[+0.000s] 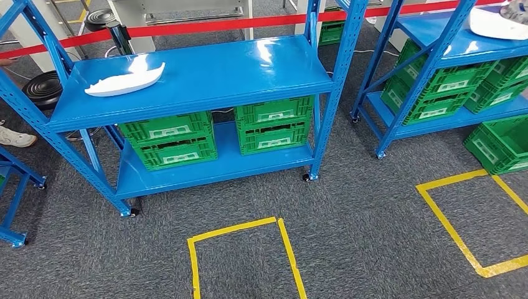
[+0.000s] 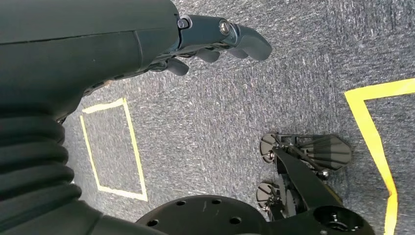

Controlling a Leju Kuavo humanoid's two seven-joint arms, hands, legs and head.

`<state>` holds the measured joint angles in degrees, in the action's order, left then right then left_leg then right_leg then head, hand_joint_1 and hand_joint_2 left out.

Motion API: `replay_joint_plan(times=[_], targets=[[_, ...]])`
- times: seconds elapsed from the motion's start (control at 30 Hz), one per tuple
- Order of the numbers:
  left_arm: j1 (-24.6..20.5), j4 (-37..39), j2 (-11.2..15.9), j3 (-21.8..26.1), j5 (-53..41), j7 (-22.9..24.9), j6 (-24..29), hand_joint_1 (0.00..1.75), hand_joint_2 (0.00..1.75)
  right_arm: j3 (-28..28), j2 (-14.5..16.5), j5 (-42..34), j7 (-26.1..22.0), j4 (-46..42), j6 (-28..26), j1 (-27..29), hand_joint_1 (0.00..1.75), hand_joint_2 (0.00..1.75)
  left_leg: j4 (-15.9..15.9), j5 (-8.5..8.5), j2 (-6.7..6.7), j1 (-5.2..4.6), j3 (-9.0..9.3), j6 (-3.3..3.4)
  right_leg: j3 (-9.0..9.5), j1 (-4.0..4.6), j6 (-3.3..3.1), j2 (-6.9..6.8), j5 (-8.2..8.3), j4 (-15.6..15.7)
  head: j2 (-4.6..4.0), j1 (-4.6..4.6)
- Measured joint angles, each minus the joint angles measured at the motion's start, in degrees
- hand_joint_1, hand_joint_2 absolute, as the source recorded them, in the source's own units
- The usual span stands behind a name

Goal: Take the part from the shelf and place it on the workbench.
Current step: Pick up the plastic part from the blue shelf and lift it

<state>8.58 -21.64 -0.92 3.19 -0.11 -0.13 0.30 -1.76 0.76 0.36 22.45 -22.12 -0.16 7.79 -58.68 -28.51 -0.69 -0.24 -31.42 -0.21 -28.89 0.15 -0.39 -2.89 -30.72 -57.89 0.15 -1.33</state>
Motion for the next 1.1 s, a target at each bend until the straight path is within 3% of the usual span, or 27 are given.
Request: replay_joint_plan(times=[0.13, 0.27, 0.4, 0.53, 0.77, 1.1], targets=[[0.2, -0.1, 0.2, -0.8, 0.1, 0.1, 0.0, 0.00, 0.00, 0.5, -0.1, 0.0, 0.0, -0.2, 0.0, 0.2, 0.00, 0.00, 0.0, 0.00, 0.00, 0.00, 0.01, 0.00, 0.01, 0.00, 0.00, 0.00, 0.00, 0.0, 0.00, 0.00], [0.3, -0.3, 0.3, -1.3, 0.1, 0.1, 0.0, 0.00, 1.75, 0.7, -0.2, 0.0, 0.0, -0.2, 0.0, 0.2, 0.00, 0.00, 0.0, 0.00, 0.00, 0.00, 0.01, 0.00, 0.00, 0.00, 0.00, 0.00, 0.00, 0.0, 0.00, 0.00], [0.3, -0.4, 0.3, -1.5, 0.1, 0.1, 0.0, 0.00, 1.75, 0.9, -0.2, 0.0, 0.0, -0.3, 0.0, 0.2, 0.00, 0.00, 0.0, 0.00, 0.00, 0.00, 0.01, 0.00, 0.00, 0.00, 0.00, 0.00, 0.00, 0.0, 0.00, 0.00], [0.2, -0.5, 0.4, -1.5, 0.1, 0.1, 0.0, 0.00, 1.75, 0.9, -0.2, 0.0, 0.0, -0.3, 0.0, 0.2, 0.00, 1.75, 0.0, 0.00, 0.00, 0.00, 0.01, 0.00, -0.01, 0.00, 0.00, 0.00, 0.00, 0.0, 0.00, 0.00], [-1.9, 0.0, 0.1, 2.6, -5.3, -1.0, 1.9, 0.00, 1.75, -3.5, 0.3, 2.4, 0.0, -0.3, 0.5, -1.0, 0.00, 1.75, 0.0, 0.01, 0.00, 0.00, 0.02, -0.01, 0.03, 0.00, 0.00, 0.00, 0.00, 0.0, 0.00, 0.00], [-5.1, 2.1, -1.3, 14.1, -16.3, -2.3, 7.0, 0.00, 1.75, -13.1, 2.6, 8.4, 0.0, 1.3, 1.2, -3.8, 0.00, 1.75, 0.0, 0.01, 0.00, 0.00, 0.05, -0.01, 0.03, 0.00, -0.01, 0.00, 0.01, 0.0, 0.00, 0.00]])
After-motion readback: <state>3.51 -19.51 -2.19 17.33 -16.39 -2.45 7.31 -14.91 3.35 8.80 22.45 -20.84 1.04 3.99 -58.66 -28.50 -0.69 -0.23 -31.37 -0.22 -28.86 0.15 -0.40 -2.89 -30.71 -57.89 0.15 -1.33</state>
